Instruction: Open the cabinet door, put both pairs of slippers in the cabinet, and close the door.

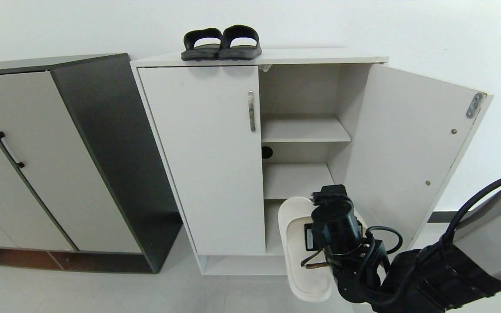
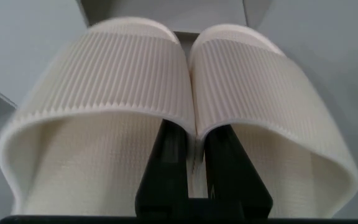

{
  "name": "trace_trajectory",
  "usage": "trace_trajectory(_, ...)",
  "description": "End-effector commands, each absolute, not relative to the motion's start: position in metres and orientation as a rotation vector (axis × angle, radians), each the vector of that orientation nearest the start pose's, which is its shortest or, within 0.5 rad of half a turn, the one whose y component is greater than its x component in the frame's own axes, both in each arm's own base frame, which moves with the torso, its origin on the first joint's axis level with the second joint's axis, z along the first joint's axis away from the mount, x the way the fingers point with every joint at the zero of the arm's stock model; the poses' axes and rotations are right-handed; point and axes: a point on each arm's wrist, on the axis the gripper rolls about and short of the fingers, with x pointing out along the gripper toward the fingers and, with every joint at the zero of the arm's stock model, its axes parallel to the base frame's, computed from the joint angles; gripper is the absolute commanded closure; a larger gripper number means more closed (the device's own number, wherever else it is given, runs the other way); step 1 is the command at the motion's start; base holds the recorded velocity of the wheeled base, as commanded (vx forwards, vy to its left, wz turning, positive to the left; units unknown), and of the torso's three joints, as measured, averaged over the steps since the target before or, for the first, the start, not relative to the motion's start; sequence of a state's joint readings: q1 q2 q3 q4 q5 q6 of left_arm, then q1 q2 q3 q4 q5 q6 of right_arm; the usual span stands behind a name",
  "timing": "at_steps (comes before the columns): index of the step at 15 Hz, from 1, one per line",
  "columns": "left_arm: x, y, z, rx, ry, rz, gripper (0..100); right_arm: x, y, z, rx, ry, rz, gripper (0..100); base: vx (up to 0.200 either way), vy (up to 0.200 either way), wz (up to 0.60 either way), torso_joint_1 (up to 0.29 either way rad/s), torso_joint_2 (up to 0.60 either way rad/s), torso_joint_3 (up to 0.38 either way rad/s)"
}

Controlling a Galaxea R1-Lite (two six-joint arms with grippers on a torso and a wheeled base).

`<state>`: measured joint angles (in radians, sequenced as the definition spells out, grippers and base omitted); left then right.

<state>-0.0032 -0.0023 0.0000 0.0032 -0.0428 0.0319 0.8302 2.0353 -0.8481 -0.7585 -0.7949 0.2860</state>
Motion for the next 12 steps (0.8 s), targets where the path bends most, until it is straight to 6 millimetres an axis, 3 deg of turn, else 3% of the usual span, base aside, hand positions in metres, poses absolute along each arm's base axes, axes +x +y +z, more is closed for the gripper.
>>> trace_trajectory(1,-0.0228,-0.0009,0.0752,0.032,0.002,-0.046,100,0.2539,0.2521,0.093,-0.029,0.298,-0.013,100,0.0,0.0,0.0,0.0,0.0,0.0)
trace_trajectory(7,-0.0228,-0.0009,0.0752,0.032,0.002,-0.046,100,0.256,0.2543,0.0888,-0.022,0.288,-0.012,100,0.0,0.0,0.0,0.0,0.0,0.0)
trace_trajectory(12,-0.0228,-0.0009,0.0752,0.032,0.002,-0.046,100,0.2562,0.2546,0.0887,-0.002,0.262,-0.007,100,0.0,0.0,0.0,0.002,0.0,-0.163)
